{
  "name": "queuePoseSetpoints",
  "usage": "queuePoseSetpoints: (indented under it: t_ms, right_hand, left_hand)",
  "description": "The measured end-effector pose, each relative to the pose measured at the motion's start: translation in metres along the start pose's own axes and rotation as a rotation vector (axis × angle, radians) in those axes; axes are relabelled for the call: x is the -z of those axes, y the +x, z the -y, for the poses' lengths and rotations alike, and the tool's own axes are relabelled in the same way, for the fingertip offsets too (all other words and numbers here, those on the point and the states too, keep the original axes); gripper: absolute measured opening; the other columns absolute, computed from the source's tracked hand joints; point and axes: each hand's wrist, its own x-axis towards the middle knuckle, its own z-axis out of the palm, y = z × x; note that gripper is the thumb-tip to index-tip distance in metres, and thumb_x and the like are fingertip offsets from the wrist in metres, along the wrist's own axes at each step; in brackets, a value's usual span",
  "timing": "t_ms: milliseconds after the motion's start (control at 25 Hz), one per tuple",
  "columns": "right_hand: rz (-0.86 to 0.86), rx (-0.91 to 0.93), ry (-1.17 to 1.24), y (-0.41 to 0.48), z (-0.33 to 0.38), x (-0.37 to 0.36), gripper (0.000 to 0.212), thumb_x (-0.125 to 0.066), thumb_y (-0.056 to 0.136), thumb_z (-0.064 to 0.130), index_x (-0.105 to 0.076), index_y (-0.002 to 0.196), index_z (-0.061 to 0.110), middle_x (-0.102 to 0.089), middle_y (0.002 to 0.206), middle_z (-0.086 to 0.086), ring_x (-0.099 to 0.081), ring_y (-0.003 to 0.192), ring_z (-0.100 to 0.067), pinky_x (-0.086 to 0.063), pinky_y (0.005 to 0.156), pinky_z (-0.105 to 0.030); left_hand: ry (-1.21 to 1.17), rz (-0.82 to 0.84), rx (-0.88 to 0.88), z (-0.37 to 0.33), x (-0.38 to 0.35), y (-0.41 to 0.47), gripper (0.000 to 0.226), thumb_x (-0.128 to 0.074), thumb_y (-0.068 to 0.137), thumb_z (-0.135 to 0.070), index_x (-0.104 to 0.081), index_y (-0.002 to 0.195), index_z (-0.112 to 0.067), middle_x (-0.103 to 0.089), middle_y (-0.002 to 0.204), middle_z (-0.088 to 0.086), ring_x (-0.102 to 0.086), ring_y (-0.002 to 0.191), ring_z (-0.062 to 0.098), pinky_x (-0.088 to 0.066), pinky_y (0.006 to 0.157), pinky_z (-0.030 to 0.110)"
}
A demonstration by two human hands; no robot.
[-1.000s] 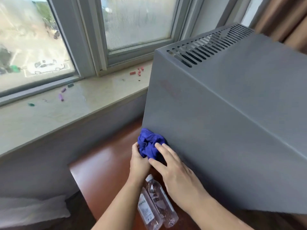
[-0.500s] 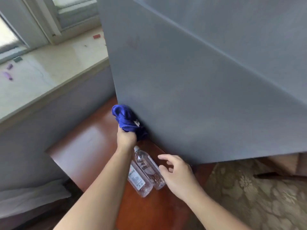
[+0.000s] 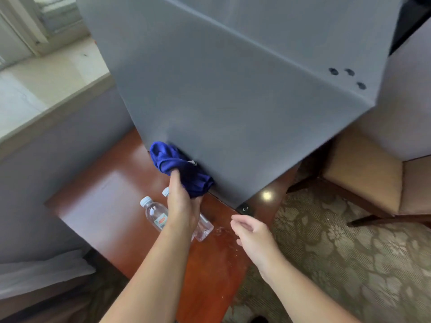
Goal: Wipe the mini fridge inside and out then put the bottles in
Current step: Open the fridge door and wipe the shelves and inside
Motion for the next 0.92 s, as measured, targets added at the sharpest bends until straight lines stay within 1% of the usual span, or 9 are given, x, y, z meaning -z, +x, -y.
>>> queuePoseSetpoints:
  t_ms: [40, 120, 200, 280, 480, 560, 720, 800, 920]
  right_hand:
    - [-0.009, -0.004, 0.040, 0.000, -0.003, 0.005, 0.022, -0.064, 0.097, 0.030, -0.072, 0.118, 0.028, -0.071, 0.113, 0.013, -0.066, 0.108, -0.005, -0.053, 0.103, -0.035]
    - [-0.018, -0.023, 0.151, -0.001, -0.008, 0.018, 0.019, -0.065, 0.098, 0.029, -0.071, 0.115, 0.028, -0.072, 0.110, 0.010, -0.068, 0.102, -0.007, -0.057, 0.096, -0.033]
    - [0.001, -0.045, 0.269, -0.002, -0.014, 0.030, 0.015, -0.066, 0.097, 0.028, -0.069, 0.112, 0.029, -0.072, 0.108, 0.007, -0.069, 0.101, -0.011, -0.059, 0.085, -0.028]
    - [0.023, -0.075, 0.353, -0.003, -0.024, 0.041, 0.013, -0.068, 0.096, 0.030, -0.067, 0.108, 0.032, -0.071, 0.110, 0.002, -0.070, 0.104, -0.015, -0.058, 0.080, -0.026]
    - [0.035, -0.135, 0.440, -0.010, -0.056, 0.065, 0.023, -0.069, 0.095, 0.029, -0.068, 0.117, 0.022, -0.073, 0.110, -0.007, -0.071, 0.105, -0.021, -0.056, 0.083, -0.032]
    - [0.034, -0.139, 0.457, -0.013, -0.060, 0.076, 0.027, -0.069, 0.096, 0.028, -0.064, 0.123, 0.025, -0.072, 0.111, -0.004, -0.069, 0.105, -0.020, -0.055, 0.080, -0.030]
    - [0.076, -0.120, 0.377, -0.016, -0.059, 0.090, 0.046, -0.066, 0.098, 0.028, -0.054, 0.141, 0.021, -0.064, 0.128, -0.005, -0.065, 0.112, -0.020, -0.055, 0.089, -0.032]
    - [0.085, -0.123, 0.365, -0.014, -0.054, 0.087, 0.045, -0.065, 0.099, 0.027, -0.054, 0.142, 0.018, -0.063, 0.131, -0.007, -0.064, 0.115, -0.022, -0.054, 0.094, -0.035]
    - [0.092, -0.123, 0.341, -0.010, -0.045, 0.070, 0.040, -0.065, 0.098, 0.027, -0.059, 0.138, 0.019, -0.065, 0.124, -0.005, -0.064, 0.115, -0.021, -0.054, 0.094, -0.035]
  left_hand:
    - [0.070, -0.027, -0.031, 0.008, -0.002, -0.005, 0.033, -0.055, 0.103, -0.032, -0.066, 0.131, -0.019, -0.075, 0.122, 0.000, -0.073, 0.109, 0.021, -0.062, 0.086, 0.045]
    - [0.224, -0.077, -0.059, 0.029, -0.004, -0.018, 0.019, -0.057, 0.103, -0.025, -0.069, 0.117, -0.025, -0.079, 0.105, 0.000, -0.076, 0.080, 0.019, -0.060, 0.061, 0.035]
    - [0.296, -0.076, -0.024, 0.051, -0.001, -0.036, 0.014, -0.056, 0.104, -0.015, -0.066, 0.111, -0.021, -0.079, 0.089, 0.003, -0.075, 0.065, 0.021, -0.059, 0.054, 0.035]
    - [0.325, -0.031, 0.027, 0.075, 0.000, -0.055, 0.017, -0.056, 0.102, -0.008, -0.064, 0.115, -0.016, -0.080, 0.086, 0.007, -0.078, 0.070, 0.025, -0.061, 0.054, 0.038]
    - [0.322, 0.050, 0.147, 0.130, -0.005, -0.090, 0.019, -0.059, 0.101, -0.009, -0.061, 0.119, -0.012, -0.076, 0.104, 0.022, -0.077, 0.087, 0.039, -0.062, 0.066, 0.047]
    - [0.275, 0.022, 0.196, 0.139, -0.008, -0.090, 0.020, -0.057, 0.102, -0.010, -0.060, 0.122, -0.011, -0.077, 0.107, 0.021, -0.077, 0.092, 0.039, -0.063, 0.072, 0.051]
    - [0.318, -0.111, 0.193, 0.128, -0.010, -0.067, 0.015, -0.052, 0.103, -0.010, -0.063, 0.112, -0.016, -0.079, 0.098, 0.012, -0.078, 0.082, 0.030, -0.063, 0.076, 0.055]
    - [0.356, -0.174, 0.182, 0.117, -0.009, -0.052, 0.014, -0.051, 0.104, -0.010, -0.062, 0.105, -0.020, -0.075, 0.100, 0.009, -0.075, 0.081, 0.027, -0.062, 0.080, 0.057]
    - [0.383, -0.209, 0.226, 0.106, -0.004, -0.039, 0.015, -0.049, 0.104, -0.010, -0.060, 0.100, -0.020, -0.071, 0.099, 0.008, -0.072, 0.080, 0.026, -0.063, 0.075, 0.053]
